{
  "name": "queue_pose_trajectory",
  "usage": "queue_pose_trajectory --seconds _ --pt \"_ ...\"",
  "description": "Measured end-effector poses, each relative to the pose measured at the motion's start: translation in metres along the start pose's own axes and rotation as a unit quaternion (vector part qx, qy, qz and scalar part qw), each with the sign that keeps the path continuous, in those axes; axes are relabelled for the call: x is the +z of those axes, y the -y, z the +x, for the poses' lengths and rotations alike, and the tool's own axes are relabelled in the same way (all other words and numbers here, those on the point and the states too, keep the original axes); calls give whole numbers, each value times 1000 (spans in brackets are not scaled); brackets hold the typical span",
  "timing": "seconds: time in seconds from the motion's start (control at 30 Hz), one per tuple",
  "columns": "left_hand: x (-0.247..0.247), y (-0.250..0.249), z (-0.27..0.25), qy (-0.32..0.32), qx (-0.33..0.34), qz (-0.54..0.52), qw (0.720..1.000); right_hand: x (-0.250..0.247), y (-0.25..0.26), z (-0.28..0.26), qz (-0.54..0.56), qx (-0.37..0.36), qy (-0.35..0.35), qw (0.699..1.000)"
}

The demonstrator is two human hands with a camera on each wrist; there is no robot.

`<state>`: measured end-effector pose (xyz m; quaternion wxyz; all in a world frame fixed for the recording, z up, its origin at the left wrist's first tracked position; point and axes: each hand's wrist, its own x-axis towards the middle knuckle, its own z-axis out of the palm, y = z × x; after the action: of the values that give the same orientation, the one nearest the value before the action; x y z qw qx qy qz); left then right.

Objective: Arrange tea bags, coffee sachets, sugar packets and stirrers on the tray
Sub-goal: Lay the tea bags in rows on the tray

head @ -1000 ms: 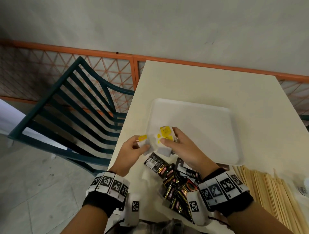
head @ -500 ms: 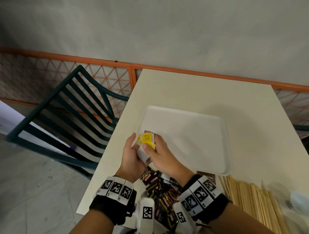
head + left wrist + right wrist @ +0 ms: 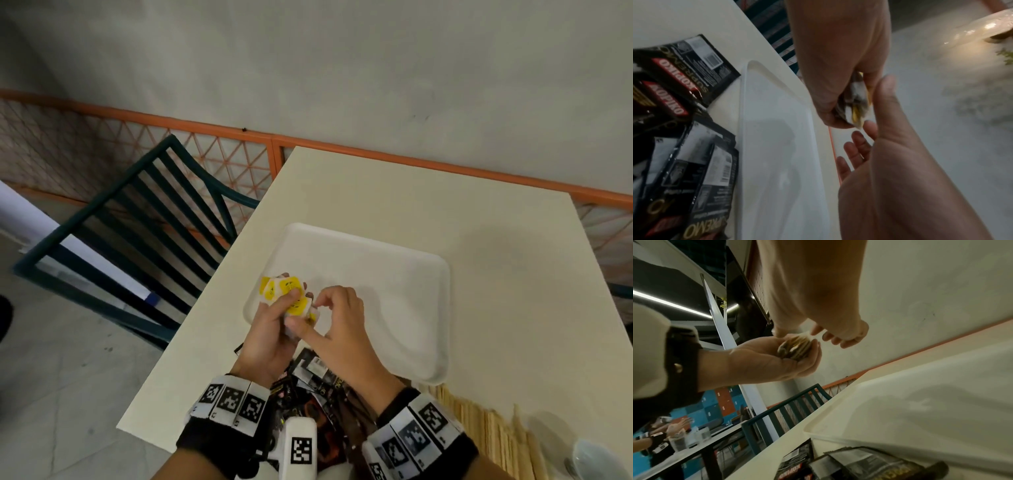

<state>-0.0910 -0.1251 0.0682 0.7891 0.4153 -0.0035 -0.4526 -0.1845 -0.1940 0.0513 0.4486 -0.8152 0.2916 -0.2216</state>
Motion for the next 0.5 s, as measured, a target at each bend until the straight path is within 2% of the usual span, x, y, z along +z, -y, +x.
queue_pose_trajectory --seconds 0.2,0.4,0.5 --pt "-2 9 -2 -1 5 26 1000 -7 -7 5 112 67 53 990" --pt "-19 -2 14 -21 -6 6 1000 -7 -11 27 226 150 25 962" --pt "-34 -13 28 -44 -10 -23 999 -7 -17 43 248 195 6 949"
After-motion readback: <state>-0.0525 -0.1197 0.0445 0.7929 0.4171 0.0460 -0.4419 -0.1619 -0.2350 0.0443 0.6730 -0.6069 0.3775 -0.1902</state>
